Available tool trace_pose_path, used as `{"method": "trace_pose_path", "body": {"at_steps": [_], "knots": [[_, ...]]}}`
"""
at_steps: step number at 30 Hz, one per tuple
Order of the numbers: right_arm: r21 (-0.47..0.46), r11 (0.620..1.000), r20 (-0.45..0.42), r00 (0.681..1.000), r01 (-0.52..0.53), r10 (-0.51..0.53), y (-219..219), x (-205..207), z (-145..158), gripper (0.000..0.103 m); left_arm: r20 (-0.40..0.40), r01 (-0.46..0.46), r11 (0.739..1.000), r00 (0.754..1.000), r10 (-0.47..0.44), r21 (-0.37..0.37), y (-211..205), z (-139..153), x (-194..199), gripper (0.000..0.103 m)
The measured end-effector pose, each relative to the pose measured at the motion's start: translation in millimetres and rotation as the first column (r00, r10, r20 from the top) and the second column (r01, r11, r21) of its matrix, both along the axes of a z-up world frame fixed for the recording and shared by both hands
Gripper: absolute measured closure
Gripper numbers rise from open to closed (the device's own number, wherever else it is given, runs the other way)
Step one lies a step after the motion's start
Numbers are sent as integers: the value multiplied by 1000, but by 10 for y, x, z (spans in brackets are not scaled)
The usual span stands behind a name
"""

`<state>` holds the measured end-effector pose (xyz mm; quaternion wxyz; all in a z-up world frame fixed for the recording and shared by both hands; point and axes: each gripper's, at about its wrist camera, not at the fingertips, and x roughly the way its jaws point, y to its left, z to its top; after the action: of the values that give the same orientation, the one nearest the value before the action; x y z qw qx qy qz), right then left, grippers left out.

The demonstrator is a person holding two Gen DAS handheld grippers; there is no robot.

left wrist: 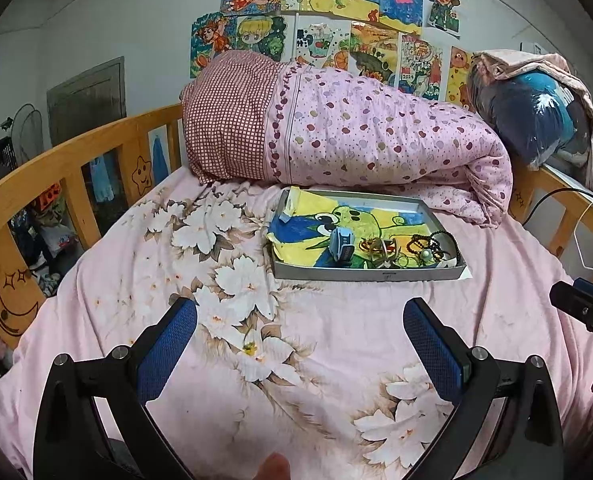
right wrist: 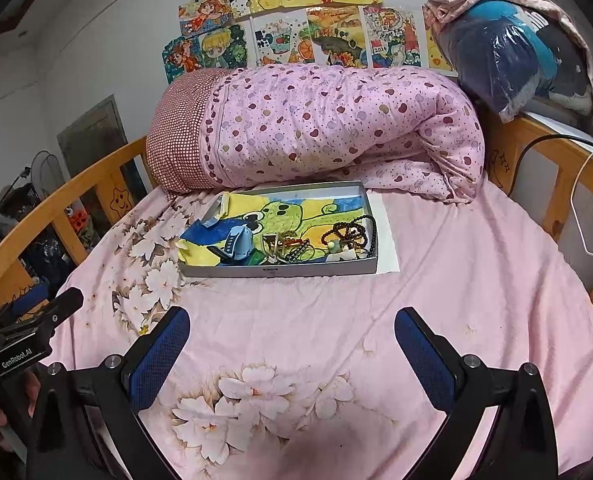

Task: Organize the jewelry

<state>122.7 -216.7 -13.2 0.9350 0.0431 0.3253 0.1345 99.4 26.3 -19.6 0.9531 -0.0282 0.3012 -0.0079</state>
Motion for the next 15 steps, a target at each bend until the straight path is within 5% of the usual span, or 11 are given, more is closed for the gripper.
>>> {"method": "trace_pose_path", "body": {"at_steps": [15], "knots": [[0,1000,0,1000,-4,4,-5,2,-3,0,-1,1,1000,1000,-1,2,6,-13,2,2]]}}
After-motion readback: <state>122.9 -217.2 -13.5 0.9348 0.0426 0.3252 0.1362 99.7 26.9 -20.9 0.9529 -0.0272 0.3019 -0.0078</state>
